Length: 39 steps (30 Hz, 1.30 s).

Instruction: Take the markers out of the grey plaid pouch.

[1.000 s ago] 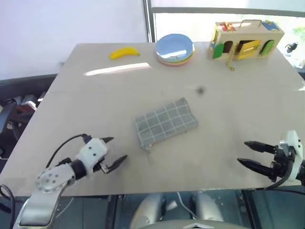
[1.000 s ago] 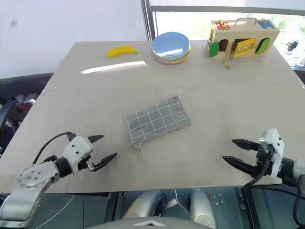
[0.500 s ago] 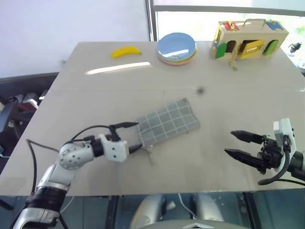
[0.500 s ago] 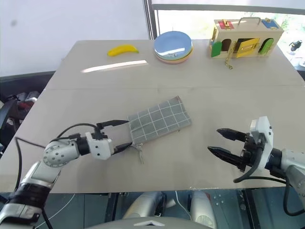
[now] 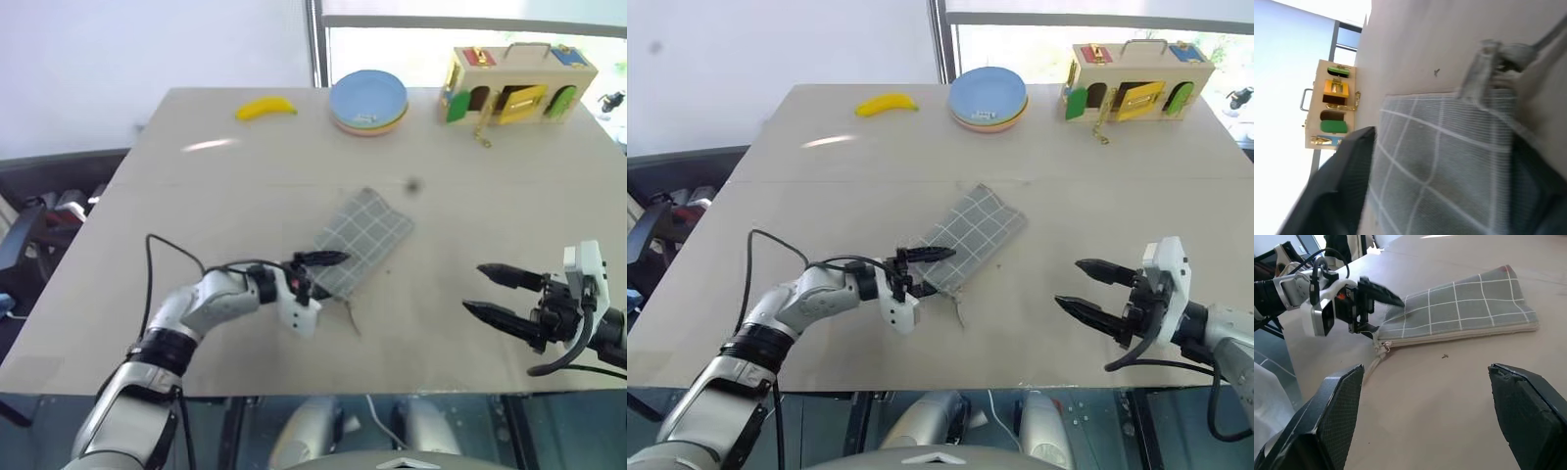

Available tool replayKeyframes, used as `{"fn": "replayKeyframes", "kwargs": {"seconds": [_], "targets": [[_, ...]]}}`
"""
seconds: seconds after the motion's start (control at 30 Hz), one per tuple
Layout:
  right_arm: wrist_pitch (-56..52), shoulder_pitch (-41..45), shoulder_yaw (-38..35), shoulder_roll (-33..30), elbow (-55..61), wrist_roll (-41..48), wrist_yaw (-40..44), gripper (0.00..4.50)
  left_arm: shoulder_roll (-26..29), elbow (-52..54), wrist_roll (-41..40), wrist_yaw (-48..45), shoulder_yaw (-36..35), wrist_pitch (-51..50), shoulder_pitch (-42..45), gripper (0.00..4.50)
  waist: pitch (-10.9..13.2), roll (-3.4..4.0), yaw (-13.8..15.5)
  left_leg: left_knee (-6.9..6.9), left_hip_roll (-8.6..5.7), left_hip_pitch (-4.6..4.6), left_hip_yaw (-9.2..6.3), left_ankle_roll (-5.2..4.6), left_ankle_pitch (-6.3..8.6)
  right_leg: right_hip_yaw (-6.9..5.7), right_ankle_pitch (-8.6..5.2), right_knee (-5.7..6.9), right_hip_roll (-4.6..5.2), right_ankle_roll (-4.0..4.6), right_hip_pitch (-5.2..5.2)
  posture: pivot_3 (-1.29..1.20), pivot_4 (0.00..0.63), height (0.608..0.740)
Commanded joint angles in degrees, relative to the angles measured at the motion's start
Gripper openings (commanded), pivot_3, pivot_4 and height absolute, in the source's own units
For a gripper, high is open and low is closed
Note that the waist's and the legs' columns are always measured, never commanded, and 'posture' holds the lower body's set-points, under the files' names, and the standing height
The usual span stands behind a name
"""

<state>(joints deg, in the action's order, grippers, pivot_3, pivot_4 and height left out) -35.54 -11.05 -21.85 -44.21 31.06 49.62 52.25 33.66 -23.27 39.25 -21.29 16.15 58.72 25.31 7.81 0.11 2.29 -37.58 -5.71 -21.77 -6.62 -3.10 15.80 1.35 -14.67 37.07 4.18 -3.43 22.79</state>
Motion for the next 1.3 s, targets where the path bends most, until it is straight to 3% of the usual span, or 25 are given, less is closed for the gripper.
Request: {"fn": "replayKeyframes", "kwargs": {"seconds": [0.03,0.17,0.37,0.57,0.73,0.83,1.03,1.07,1.1,1.13,1.3], "targets": [[0.2,2.3,1.4,1.6,3.3,1.3,-2.8,4.13,-1.2,0.9,-1.2,1.3,1.2,-2.3,0.0,1.75,0.0,-0.03,0.0,-0.01,0.00,-0.01,0.00,0.00,0.00,-0.01,0.00,0.01,0.00,0.00,0.01,0.00,0.150,0.740],[-5.4,6.7,8.9,7.3,5.8,2.1,-14.3,4.13,-2.2,3.0,-3.2,1.3,1.8,-4.3,-0.6,0.02,0.0,-0.01,0.1,-0.10,0.01,0.03,-0.04,0.01,-0.01,-0.03,0.00,0.12,0.01,0.00,-0.01,0.00,0.150,0.740],[-10.7,14.6,22.5,14.2,6.2,-1.8,-23.6,4.13,-4.0,7.1,-4.5,0.8,2.8,-7.5,-1.3,0.02,0.0,-0.01,-0.2,-0.32,-0.03,-0.05,-0.06,0.01,0.00,-0.04,-0.01,0.29,0.02,0.01,0.03,0.00,0.150,0.740],[-9.3,19.5,35.1,10.5,1.3,-17.1,-24.3,4.13,-4.9,9.6,-7.7,-0.7,3.9,-9.7,-2.1,0.02,0.0,-0.02,-0.3,-0.43,-0.05,-0.24,-0.06,0.02,-0.01,-0.12,-0.01,0.37,-0.02,0.01,0.31,0.00,0.150,0.740],[-11.5,19.9,35.6,10.3,-1.3,-19.3,-23.9,4.13,-5.3,11.1,-8.5,-1.0,4.2,-11.7,-2.7,0.02,0.0,-0.03,-0.3,-0.49,-0.04,-0.23,-0.03,0.02,-0.01,-0.21,-0.01,0.47,-0.04,0.01,0.33,0.00,0.150,0.740],[-12.0,20.2,32.3,13.9,-1.7,-15.7,-23.4,4.13,-5.5,11.5,-8.6,-1.0,4.5,-12.3,-2.7,0.02,0.0,-0.04,-0.7,-0.49,-0.03,-0.22,-0.03,0.03,-0.01,-0.16,-0.01,0.53,-0.05,0.01,0.33,0.00,0.150,0.740],[-13.1,20.4,29.1,14.7,-1.2,-14.1,-22.7,1.21,-5.6,11.4,-8.9,-1.1,4.9,-12.8,-2.7,0.00,0.0,-0.04,-1.3,-0.55,-0.06,-0.23,-0.03,0.02,0.00,-0.11,-0.01,0.55,-0.04,0.01,0.31,0.00,0.150,0.740],[-13.3,20.4,28.4,14.5,-1.1,-13.7,-22.5,1.11,-5.5,11.4,-9.0,-1.2,5.0,-12.8,-2.7,0.00,0.0,-0.04,-1.4,-0.55,-0.06,-0.23,-0.04,0.02,0.00,-0.12,-0.01,0.55,-0.04,0.01,0.32,0.00,0.150,0.740],[-13.3,20.4,27.7,14.3,-1.1,-13.5,-22.3,0.39,-5.4,11.3,-9.0,-1.3,5.0,-12.7,-2.6,0.00,0.0,-0.04,-1.4,-0.55,-0.05,-0.23,-0.05,0.02,0.00,-0.12,-0.01,0.56,-0.04,0.01,0.32,0.00,0.150,0.740],[-13.4,20.3,27.3,14.2,-1.0,-13.3,-22.1,0.07,-5.3,11.3,-9.1,-1.4,5.0,-12.7,-2.6,0.00,0.0,-0.04,-1.5,-0.54,-0.04,-0.23,-0.05,0.02,0.00,-0.11,-0.01,0.56,-0.04,0.01,0.33,0.00,0.150,0.740],[-11.7,20.9,22.4,9.7,-5.9,-16.2,-21.1,0.07,-5.3,13.1,-12.6,-3.7,5.0,-13.5,-2.7,0.00,0.0,-0.05,-1.5,-0.55,-0.05,-0.23,-0.04,0.02,0.00,-0.11,-0.01,0.56,-0.04,0.01,0.33,0.00,0.150,0.740]]}}
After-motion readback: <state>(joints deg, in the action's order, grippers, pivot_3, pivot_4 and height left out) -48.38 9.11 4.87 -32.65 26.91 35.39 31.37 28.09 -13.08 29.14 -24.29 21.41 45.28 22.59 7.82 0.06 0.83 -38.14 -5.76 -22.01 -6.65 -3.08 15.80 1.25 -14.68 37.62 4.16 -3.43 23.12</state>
